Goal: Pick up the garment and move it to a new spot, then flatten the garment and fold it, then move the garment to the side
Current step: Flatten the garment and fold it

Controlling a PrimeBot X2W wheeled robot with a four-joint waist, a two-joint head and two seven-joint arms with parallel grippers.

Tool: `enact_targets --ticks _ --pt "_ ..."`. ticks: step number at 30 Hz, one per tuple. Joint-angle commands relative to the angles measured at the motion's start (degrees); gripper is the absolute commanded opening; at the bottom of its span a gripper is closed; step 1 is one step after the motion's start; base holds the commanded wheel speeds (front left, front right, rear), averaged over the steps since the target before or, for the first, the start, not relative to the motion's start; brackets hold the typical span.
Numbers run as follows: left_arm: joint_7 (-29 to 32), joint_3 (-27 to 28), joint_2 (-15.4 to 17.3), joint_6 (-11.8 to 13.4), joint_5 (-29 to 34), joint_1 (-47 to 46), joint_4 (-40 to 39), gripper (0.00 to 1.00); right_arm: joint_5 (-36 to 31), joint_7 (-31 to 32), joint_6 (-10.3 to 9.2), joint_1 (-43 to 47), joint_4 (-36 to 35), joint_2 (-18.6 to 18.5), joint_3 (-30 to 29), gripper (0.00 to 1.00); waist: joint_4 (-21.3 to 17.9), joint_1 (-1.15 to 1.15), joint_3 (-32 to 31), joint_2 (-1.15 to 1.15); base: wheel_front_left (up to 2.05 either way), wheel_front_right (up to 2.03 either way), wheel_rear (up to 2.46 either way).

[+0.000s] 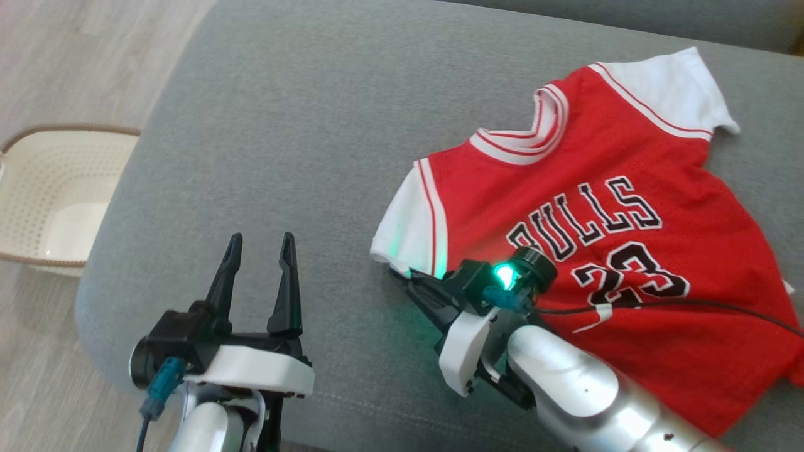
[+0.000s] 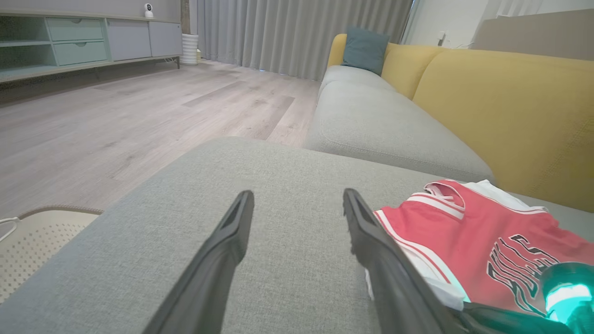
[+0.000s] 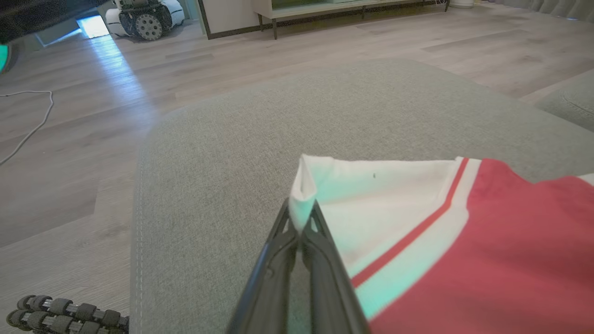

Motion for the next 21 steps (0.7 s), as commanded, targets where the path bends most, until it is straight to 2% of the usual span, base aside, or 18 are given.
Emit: enact_targets --ticks 1,2,6,10,13,16,18,19,21 --pt "-0.7 2.1 0.1 0.3 0.0 -0.6 -2.1 1.0 1.1 -1.1 -0.05 -1.2 -1.4 1.3 1.6 0.92 -1.4 0.0 -0.2 0.0 0.0 0.0 0.0" --pt "-0.7 2.2 0.1 0.3 0.1 -0.6 -2.1 1.0 1.5 -1.4 -0.05 -1.2 -1.6 1.1 2.3 1.0 -2.0 0.0 -0.2 0.0 0.0 0.0 0.0" --pt "-0.7 2.7 0.1 0.2 0.4 -0.4 -2.2 1.0 3.3 -2.4 -0.05 -0.7 -3.2 -0.2 3.8 1.0 -5.0 0.0 -0.4 0.0 0.0 0.0 0.0" --pt "-0.7 3.0 0.1 0.0 0.6 -0.2 -2.2 1.0 4.7 -3.2 -0.05 0.6 -6.4 -2.5 2.3 1.0 -8.3 0.0 -0.9 0.0 0.0 0.0 0.0" --pt "-0.7 3.3 0.1 0.0 0.8 -0.1 -2.3 1.0 4.5 -2.9 -0.05 1.7 -8.7 -5.4 -2.0 1.0 -10.5 0.0 -1.2 0.0 0.0 0.0 0.0" --pt "-0.7 3.4 0.1 -0.1 0.8 0.0 -2.3 1.0 2.8 -0.8 -0.05 2.6 -9.9 -9.7 -8.6 1.0 -12.1 0.0 -1.4 0.0 0.0 0.0 0.0" --pt "-0.7 3.5 0.1 -0.1 0.8 0.0 -2.3 1.0 0.8 1.4 -0.05 3.3 -10.1 -13.1 -13.4 1.0 -12.7 0.0 -1.4 0.0 0.0 0.0 0.0" --pt "-0.7 3.5 0.1 -0.1 0.8 0.0 -2.3 1.0 0.8 1.4 -0.05 3.3 -10.1 -13.1 -13.4 1.0 -12.7 0.0 -1.4 0.0 0.0 0.0 0.0" --pt "-0.7 3.4 0.1 0.0 0.8 0.0 -2.4 1.0 -0.8 3.9 -0.05 4.5 -10.2 -16.1 -17.9 1.0 -13.1 0.0 -1.4 0.0 0.0 0.0 0.0"
